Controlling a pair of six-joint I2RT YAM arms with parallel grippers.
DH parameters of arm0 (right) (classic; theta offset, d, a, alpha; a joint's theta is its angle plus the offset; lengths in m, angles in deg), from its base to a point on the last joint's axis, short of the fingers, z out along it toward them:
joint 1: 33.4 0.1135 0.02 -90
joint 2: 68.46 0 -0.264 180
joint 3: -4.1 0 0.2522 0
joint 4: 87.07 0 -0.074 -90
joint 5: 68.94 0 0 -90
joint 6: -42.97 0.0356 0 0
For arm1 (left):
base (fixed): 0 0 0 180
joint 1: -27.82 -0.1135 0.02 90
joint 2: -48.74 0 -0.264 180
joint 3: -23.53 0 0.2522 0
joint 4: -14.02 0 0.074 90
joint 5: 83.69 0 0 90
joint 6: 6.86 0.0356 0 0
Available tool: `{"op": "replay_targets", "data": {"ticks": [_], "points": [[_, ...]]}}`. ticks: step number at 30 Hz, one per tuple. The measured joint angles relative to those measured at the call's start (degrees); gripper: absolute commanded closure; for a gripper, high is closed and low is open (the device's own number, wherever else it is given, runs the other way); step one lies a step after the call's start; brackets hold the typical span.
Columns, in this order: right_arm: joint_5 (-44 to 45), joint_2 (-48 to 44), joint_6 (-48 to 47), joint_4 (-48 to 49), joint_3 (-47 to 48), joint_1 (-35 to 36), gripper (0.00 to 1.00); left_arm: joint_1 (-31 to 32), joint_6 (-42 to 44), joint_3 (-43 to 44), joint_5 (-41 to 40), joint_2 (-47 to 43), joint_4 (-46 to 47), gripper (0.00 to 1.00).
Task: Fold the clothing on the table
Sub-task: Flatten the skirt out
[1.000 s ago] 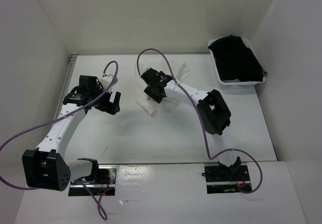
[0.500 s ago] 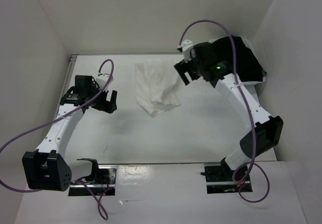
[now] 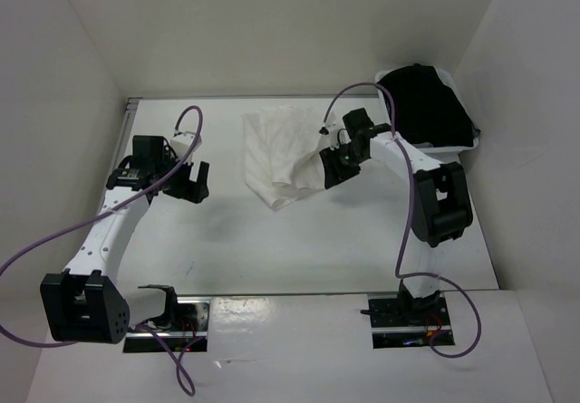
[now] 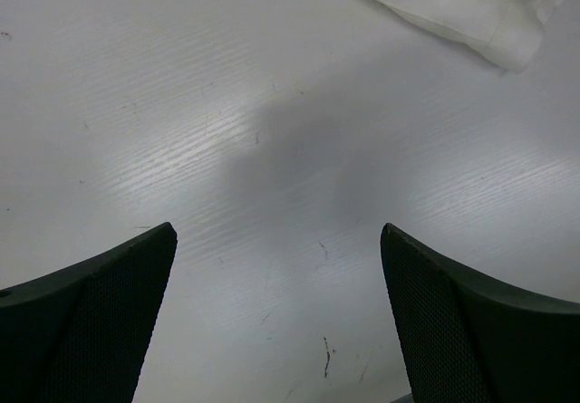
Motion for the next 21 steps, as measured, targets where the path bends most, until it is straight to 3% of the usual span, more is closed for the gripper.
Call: {"op": "replay_targets", "data": {"ticks": [10, 21], "points": [[-7.5, 5.4, 1.7, 1.9, 0.0, 0.0, 0.5, -1.6, 0.0, 0.0, 0.0, 0.0, 0.0, 0.01], [-7.5, 10.1, 2.2, 4.1, 1.0, 0.0, 0.49, -1.7, 0.0, 0.0, 0.0, 0.0, 0.1, 0.01]]}}
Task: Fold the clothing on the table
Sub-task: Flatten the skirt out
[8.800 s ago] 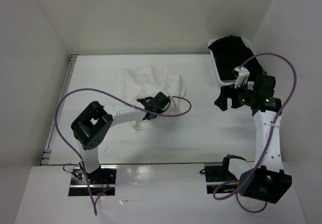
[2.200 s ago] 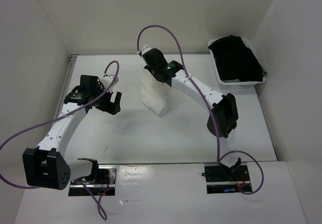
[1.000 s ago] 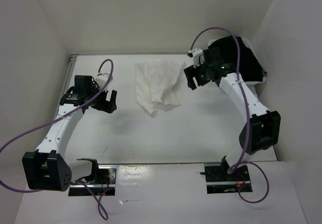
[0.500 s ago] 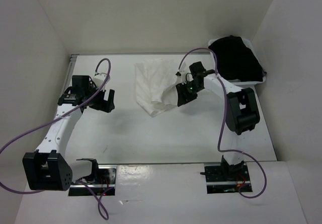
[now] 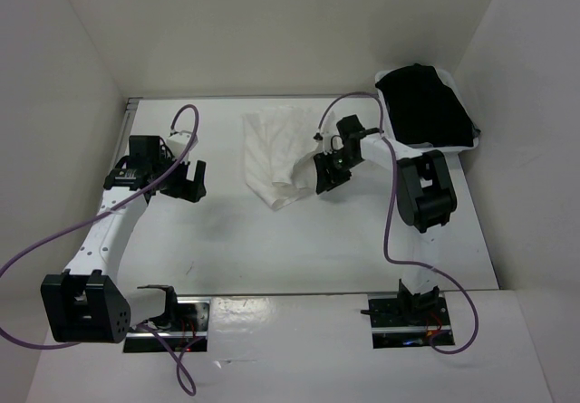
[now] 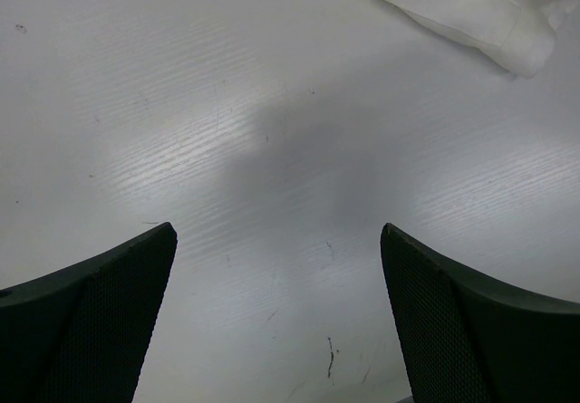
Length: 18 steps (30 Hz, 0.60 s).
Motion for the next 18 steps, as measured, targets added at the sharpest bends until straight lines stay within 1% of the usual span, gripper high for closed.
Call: {"op": "replay_targets", "data": {"ticks": [9, 18], "points": [[0.2, 0.1, 0.0, 1.0, 3.5, -2.2, 0.49, 0.0, 0.0, 0.0, 0.0, 0.0, 0.0, 0.01], [-0.5, 3.7, 0.6, 1.3, 3.8, -3.3, 0.49, 0.0, 0.0, 0.0, 0.0, 0.0, 0.0, 0.01]]}}
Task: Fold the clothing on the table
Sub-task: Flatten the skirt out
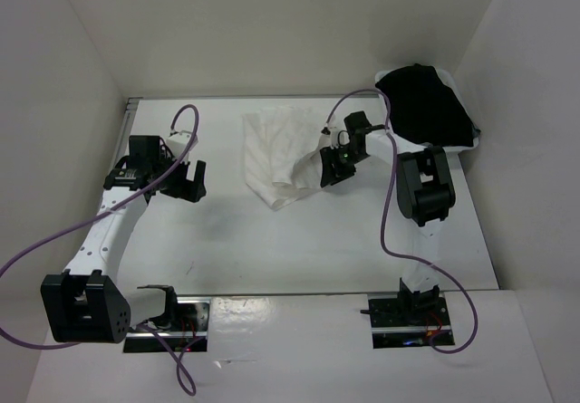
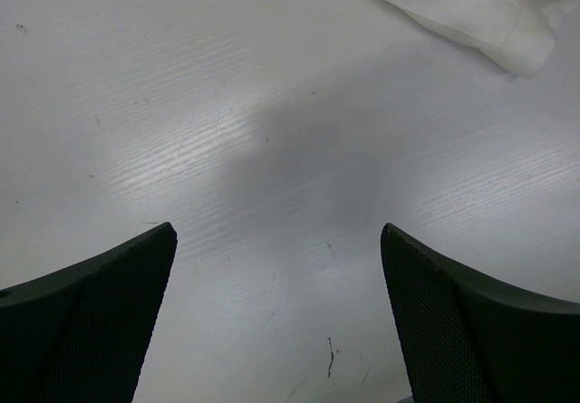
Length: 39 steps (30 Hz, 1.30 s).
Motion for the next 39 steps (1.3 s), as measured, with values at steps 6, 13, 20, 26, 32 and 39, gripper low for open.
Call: {"op": "replay_targets", "data": {"ticks": [6, 13, 20, 26, 32, 39], "points": [[-0.9, 0.2, 0.5, 0.3, 0.0, 0.0, 0.49, -0.5, 0.0, 0.0, 0.0, 0.0, 0.0, 0.01], [-3.6, 1.4, 0.7, 0.5, 0.9, 0.0, 0.51, -0.9, 0.0, 0.0, 0.1, 0.0, 0.0, 0.01], [-5.8, 2.3, 1.2, 1.6, 1.0, 0.0, 0.57, -1.1, 0.0, 0.0, 0.1, 0.0, 0.0, 0.01], [-7.0, 2.9, 1.6, 2.1, 1.1, 0.0, 0.67, -1.1, 0.0, 0.0, 0.2, 0.0, 0.0, 0.01], [-6.9, 3.8, 1.8, 2.4, 1.1, 0.0, 1.0, -1.1, 0.0, 0.0, 0.4, 0.0, 0.0, 0.01], [-4.8, 3.7, 1.7, -4.2, 9.4, 0.0, 1.0, -1.1, 0.0, 0.0, 0.4, 0.0, 0.0, 0.01]]}}
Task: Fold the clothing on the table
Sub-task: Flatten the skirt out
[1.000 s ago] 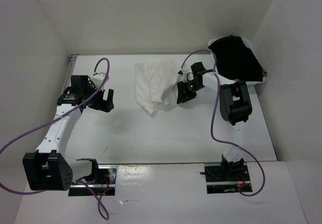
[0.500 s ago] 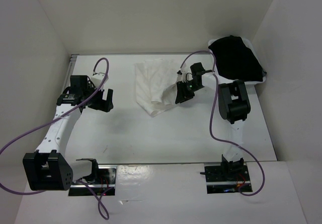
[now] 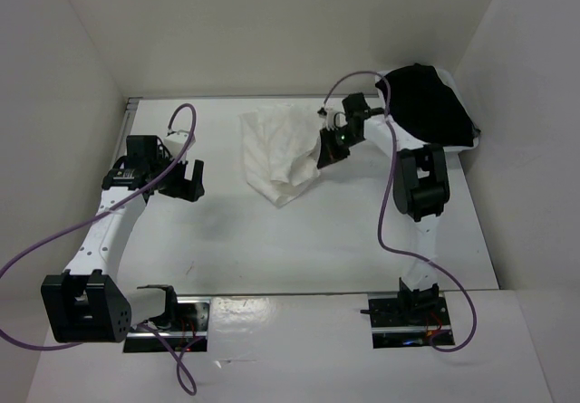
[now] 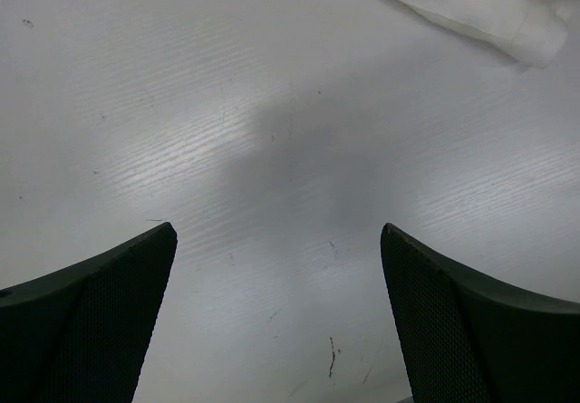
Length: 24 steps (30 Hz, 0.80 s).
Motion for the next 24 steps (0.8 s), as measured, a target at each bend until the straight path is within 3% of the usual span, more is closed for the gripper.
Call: {"op": "replay_targets", "data": {"ticks": [7, 12, 15, 18, 24], "points": [[-8.5, -6.3, -0.2, -4.2, 27.0, 1.4, 1.0, 0.0, 0.0, 0.0, 0.0, 0.1, 0.0, 0.01], [-8.0, -8.3, -0.2, -5.5, 43.7, 14.1, 1.0, -0.1, 0.0, 0.0, 0.0, 0.8, 0.0, 0.01], [-8.6, -5.6, -2.7, -7.7, 49.5, 26.1, 1.0, -1.0, 0.0, 0.0, 0.2, 0.7, 0.0, 0.01], [-5.1, -1.2, -2.4, -8.3, 53.3, 33.9, 1.0, -2.3, 0.0, 0.0, 0.4, 0.6, 0.0, 0.01], [5.7, 5.1, -1.2, -9.7, 54.2, 31.1, 1.0, -3.4, 0.0, -0.2, 0.7, -0.9, 0.0, 0.01]]}}
